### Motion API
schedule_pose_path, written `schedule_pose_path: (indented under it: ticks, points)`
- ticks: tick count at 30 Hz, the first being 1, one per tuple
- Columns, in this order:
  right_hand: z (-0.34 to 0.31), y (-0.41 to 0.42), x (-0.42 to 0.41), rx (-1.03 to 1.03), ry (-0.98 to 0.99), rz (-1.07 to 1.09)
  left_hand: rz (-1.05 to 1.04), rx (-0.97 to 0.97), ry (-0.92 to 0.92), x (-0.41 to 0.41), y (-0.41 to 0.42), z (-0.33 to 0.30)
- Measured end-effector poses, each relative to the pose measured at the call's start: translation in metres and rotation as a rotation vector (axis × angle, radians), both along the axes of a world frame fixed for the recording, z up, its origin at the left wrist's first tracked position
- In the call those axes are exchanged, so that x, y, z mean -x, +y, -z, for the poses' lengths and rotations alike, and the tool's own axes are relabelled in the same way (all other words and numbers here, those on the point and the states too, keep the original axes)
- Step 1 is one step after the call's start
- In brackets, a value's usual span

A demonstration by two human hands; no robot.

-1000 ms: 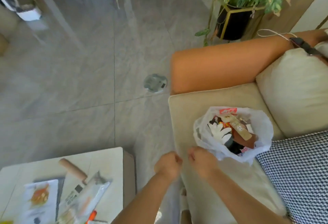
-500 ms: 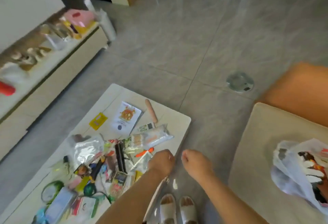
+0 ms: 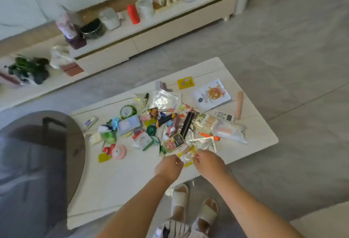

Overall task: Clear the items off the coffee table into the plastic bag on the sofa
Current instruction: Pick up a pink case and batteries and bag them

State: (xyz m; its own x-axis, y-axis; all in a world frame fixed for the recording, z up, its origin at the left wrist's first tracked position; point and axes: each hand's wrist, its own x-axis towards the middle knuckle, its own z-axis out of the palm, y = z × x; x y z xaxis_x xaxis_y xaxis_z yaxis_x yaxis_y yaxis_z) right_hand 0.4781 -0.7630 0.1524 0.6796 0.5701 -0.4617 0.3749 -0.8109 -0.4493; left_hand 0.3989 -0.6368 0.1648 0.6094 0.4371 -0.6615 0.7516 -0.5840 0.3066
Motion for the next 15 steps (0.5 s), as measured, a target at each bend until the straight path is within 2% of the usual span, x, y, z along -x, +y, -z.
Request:
schedule_pose_path:
  ticks: [6, 15]
  points:
    - [-0.009, 0.065, 0.040, 0.001, -0.012, -0.195, -0.261, 0.017, -0.015, 0.067, 0.045, -0.005]
    - [-0.004, 0.182, 0.124, 0.029, -0.016, -0.384, -0.497, 0.033, -0.053, 0.171, 0.140, -0.004]
